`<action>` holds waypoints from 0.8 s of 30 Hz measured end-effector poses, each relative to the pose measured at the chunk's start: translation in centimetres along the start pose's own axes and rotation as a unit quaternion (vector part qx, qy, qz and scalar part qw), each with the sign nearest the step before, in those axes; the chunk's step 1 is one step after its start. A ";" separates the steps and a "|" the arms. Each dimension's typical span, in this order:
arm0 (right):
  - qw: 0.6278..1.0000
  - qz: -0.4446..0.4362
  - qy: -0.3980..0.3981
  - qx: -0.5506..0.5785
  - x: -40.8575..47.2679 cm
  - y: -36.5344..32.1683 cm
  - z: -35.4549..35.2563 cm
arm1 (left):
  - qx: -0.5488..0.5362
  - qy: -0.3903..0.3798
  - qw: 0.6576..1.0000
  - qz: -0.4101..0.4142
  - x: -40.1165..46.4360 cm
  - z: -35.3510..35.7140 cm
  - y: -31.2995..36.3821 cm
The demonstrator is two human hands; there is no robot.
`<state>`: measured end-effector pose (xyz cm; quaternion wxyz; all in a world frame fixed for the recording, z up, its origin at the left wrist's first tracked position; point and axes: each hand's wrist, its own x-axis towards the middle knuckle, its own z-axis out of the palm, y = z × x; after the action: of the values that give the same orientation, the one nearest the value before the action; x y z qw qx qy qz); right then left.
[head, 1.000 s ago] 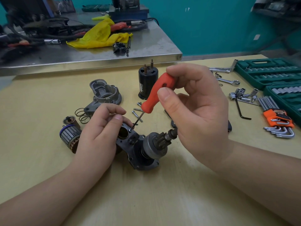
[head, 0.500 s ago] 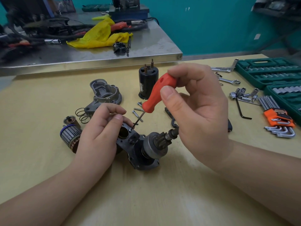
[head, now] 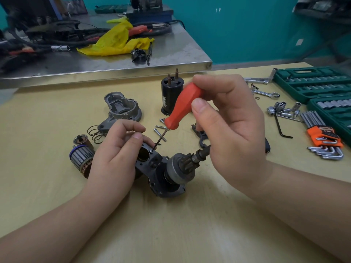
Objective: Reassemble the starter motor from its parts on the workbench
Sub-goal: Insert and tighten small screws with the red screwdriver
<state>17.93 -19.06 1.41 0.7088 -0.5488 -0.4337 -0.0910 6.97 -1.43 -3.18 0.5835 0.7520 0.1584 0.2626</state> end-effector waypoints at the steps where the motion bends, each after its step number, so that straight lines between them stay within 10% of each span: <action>1: 1.000 0.000 0.002 -0.001 0.0 0.1 0.0 | 0.000 0.001 1.000 0.001 0.0 0.0 0.0; 24: 1.000 0.013 -0.011 -0.021 0.1 -0.4 0.0 | 0.003 0.003 1.000 -0.006 0.1 0.0 -0.3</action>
<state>17.70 -19.18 1.78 0.6933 -0.5700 -0.4326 -0.0851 7.06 -1.33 -3.49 0.5822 0.7519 0.1659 0.2609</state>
